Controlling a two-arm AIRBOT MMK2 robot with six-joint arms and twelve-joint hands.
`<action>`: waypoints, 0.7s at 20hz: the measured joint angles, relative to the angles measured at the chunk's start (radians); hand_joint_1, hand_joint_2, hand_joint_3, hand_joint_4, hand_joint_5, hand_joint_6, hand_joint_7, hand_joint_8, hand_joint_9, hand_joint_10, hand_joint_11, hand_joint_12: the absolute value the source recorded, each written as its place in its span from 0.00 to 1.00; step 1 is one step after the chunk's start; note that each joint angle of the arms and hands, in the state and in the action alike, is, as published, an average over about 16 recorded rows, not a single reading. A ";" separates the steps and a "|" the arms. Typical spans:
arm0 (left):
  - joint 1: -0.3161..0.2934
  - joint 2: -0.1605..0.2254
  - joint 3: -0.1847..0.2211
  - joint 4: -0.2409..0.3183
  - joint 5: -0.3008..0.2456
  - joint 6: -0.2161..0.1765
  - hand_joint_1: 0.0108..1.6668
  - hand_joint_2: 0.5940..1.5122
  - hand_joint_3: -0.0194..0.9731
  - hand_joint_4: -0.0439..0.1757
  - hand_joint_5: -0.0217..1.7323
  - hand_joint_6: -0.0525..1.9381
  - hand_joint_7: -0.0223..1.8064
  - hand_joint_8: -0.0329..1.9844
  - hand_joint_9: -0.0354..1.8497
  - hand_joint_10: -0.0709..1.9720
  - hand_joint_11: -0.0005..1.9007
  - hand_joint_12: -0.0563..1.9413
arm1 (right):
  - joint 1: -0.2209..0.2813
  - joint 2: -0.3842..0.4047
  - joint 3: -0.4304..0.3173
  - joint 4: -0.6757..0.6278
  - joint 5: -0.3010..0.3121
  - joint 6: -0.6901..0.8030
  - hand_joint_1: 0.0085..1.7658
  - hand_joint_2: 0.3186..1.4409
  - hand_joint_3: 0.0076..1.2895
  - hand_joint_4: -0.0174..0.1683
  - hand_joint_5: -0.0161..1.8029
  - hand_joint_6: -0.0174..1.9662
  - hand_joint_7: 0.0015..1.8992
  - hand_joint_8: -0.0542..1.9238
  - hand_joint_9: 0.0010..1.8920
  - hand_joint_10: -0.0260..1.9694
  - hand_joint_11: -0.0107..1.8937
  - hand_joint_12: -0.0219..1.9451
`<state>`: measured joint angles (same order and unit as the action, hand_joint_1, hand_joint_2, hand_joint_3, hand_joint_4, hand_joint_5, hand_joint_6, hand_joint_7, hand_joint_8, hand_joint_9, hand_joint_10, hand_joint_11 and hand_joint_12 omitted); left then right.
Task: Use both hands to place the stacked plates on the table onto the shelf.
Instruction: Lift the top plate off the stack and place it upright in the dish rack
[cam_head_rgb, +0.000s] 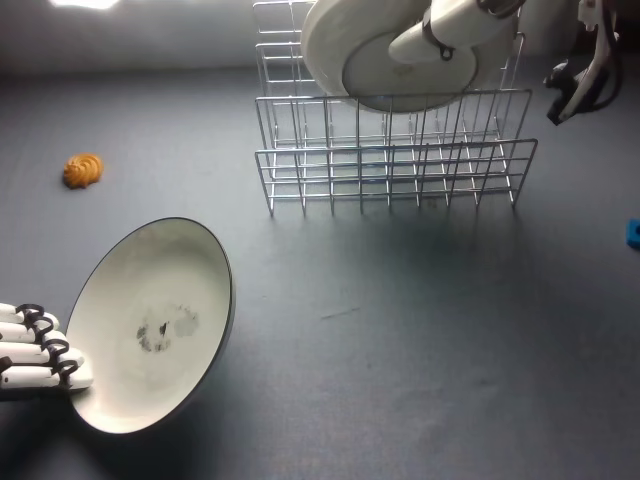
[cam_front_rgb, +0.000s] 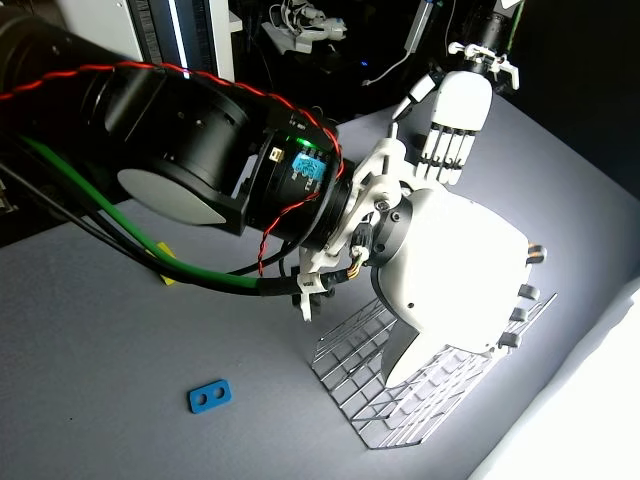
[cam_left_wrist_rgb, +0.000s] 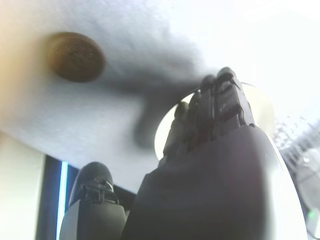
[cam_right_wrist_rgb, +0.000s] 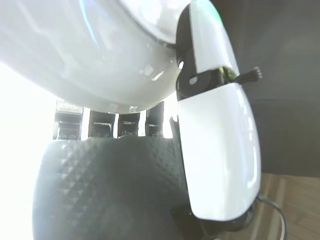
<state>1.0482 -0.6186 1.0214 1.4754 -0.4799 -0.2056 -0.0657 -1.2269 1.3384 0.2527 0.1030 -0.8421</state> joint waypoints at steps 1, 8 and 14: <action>0.001 0.000 -0.002 0.005 0.003 -0.005 0.01 0.53 0.04 0.18 0.02 0.02 0.00 0.01 0.03 0.04 0.01 0.03 | -0.003 -0.001 0.001 -0.025 0.003 0.020 0.70 0.63 0.01 0.08 0.46 0.61 0.51 0.56 0.65 0.03 0.42 0.52; 0.007 0.000 -0.015 0.009 0.022 -0.016 0.01 0.54 0.04 0.17 0.02 0.02 0.00 0.01 0.02 0.04 0.01 0.03 | -0.029 -0.013 0.027 -0.110 0.014 0.113 0.69 0.63 0.01 0.09 0.45 0.63 0.50 0.57 0.64 0.02 0.42 0.53; 0.009 -0.001 -0.020 0.006 0.033 -0.020 0.01 0.53 0.04 0.17 0.02 0.02 0.01 0.01 0.02 0.03 0.01 0.03 | -0.051 -0.032 0.058 -0.109 0.020 0.114 0.69 0.64 0.01 0.09 0.45 0.63 0.49 0.58 0.64 0.02 0.42 0.54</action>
<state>1.0573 -0.6200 1.0015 1.4815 -0.4471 -0.2253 -0.1167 -1.2584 1.3965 0.1442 0.1226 -0.7284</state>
